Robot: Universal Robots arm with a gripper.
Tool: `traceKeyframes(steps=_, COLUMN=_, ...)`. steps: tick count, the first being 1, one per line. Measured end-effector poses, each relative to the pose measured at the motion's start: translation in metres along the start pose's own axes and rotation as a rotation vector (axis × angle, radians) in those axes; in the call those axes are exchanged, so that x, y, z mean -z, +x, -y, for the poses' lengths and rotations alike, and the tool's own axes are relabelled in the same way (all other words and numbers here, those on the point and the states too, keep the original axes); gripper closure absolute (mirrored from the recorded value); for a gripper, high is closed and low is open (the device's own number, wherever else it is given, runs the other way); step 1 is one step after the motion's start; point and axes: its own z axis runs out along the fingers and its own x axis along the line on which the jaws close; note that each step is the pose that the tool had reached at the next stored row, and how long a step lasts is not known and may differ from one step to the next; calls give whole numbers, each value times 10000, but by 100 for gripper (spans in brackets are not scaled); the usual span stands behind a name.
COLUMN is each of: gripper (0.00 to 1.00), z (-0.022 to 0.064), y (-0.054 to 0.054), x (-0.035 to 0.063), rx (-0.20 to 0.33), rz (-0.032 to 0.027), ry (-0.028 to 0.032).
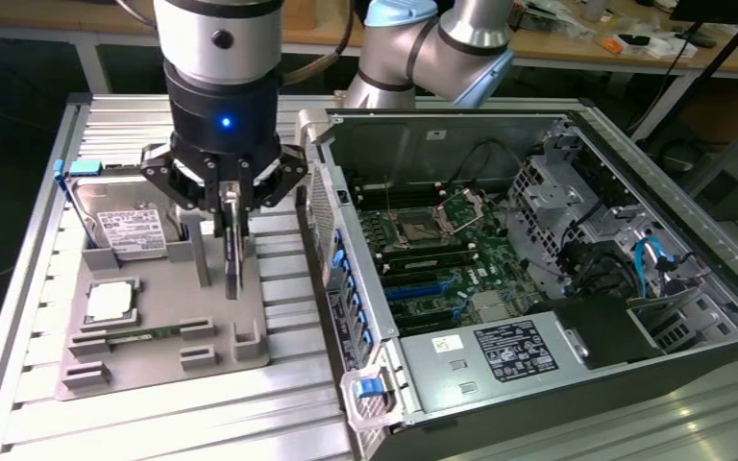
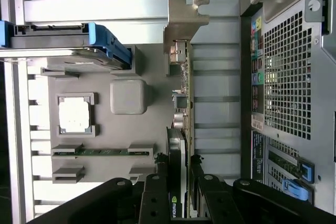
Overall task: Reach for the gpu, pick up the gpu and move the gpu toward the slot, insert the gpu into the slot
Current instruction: 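Pick up the gpu and move the gpu toward the slot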
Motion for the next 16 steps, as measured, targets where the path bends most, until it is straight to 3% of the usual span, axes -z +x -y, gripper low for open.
traceKeyframes(steps=4, gripper=73, z=-3, y=4, x=140, rx=0, rz=-1, ry=12)
traceKeyframes(steps=16, gripper=73, z=-9, y=11, x=436, rx=0, rz=0, ry=28)
